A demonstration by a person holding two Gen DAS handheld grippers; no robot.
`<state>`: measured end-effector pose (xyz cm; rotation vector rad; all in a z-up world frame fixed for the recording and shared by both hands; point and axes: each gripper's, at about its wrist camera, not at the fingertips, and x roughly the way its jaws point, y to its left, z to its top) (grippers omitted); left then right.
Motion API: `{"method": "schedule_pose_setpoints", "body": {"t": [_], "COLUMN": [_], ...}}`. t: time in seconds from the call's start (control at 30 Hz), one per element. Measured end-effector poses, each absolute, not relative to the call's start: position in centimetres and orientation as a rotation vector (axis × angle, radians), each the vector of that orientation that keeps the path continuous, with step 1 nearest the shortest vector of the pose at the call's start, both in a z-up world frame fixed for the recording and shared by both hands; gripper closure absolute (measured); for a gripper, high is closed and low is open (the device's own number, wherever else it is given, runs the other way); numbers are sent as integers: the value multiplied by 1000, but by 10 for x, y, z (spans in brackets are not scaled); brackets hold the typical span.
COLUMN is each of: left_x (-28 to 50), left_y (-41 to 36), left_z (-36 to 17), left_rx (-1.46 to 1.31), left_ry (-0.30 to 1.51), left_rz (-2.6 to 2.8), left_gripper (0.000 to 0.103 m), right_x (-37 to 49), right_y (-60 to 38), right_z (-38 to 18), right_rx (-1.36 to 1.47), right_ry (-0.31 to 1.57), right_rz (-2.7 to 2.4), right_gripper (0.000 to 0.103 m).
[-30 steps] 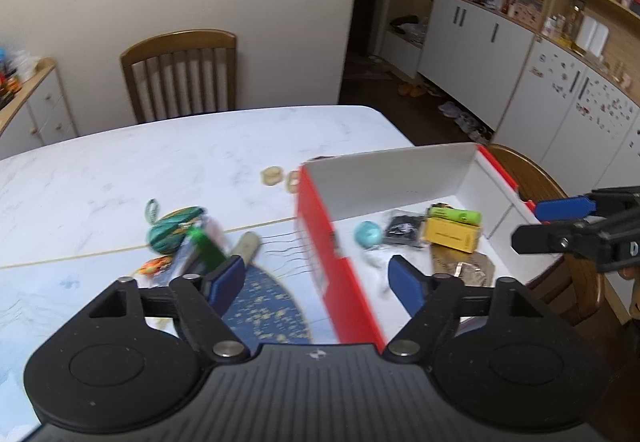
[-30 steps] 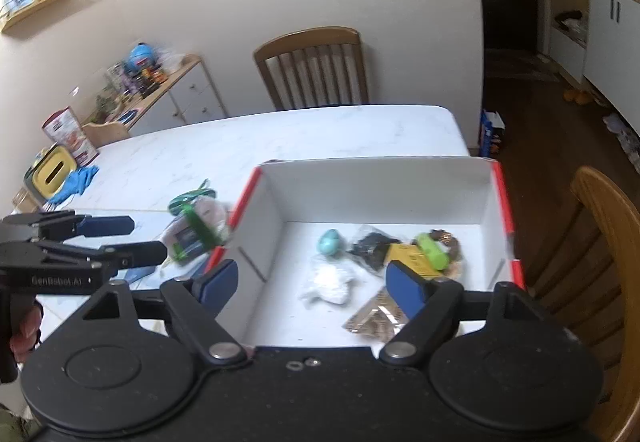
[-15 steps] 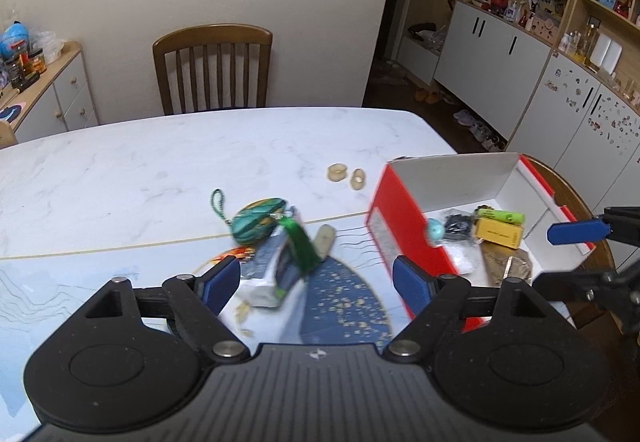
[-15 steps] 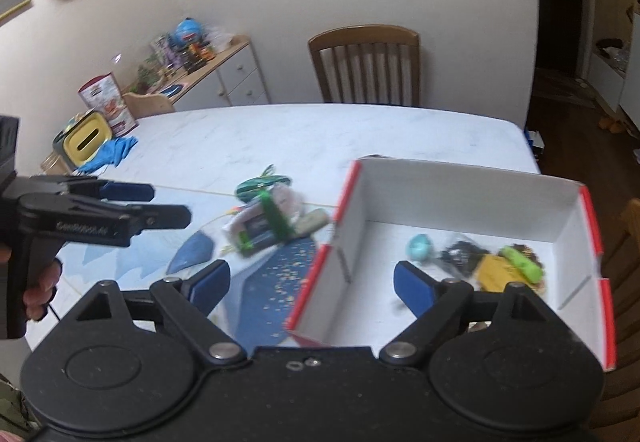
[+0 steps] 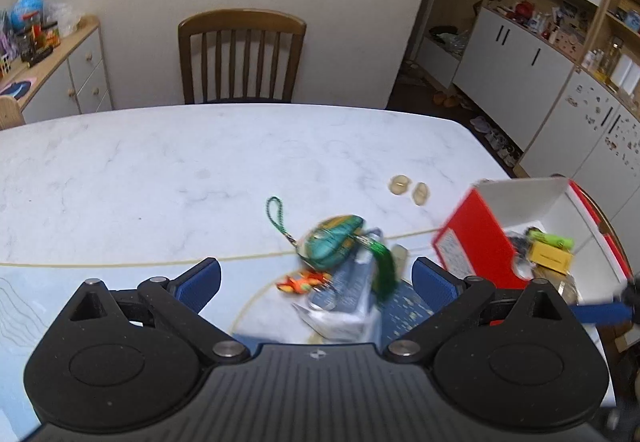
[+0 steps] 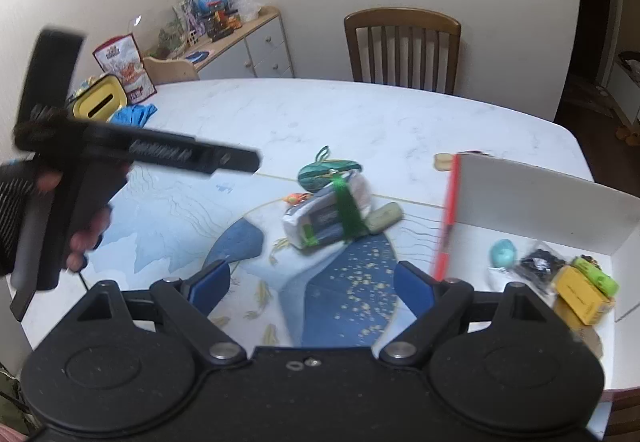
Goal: Organize objects
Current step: 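Grasp the green patterned pouch with the left tool while the right tool approaches the blue-white packet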
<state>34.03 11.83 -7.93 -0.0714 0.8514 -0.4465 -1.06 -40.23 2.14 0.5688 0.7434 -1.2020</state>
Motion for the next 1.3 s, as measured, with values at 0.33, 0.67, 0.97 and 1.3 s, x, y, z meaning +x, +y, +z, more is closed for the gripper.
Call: {"method": "schedule_pose_setpoints", "body": {"t": [0.33,0.67,0.97,1.3], "left_x": [404,460,492,491], "left_y": [101,73,66,51], "left_z": [-98,-119,-153,-171], "left_rx": [5,-92,-257,-264], "left_ry": [949,1096,1260,1283], "left_rz": [-445,-410,-372,-400], "left_gripper": [1,1,1,12], "right_x": [27,48,52,46], "right_y": [-428,-453,-477,-490], "right_z": [-2,-28,-50,-62], "right_rx": [585,583,616,646], "right_ry": [775,802,816,816], "right_rz": [-1229,-1256,-1305,-1339], "right_gripper": [15,17,19,21]}}
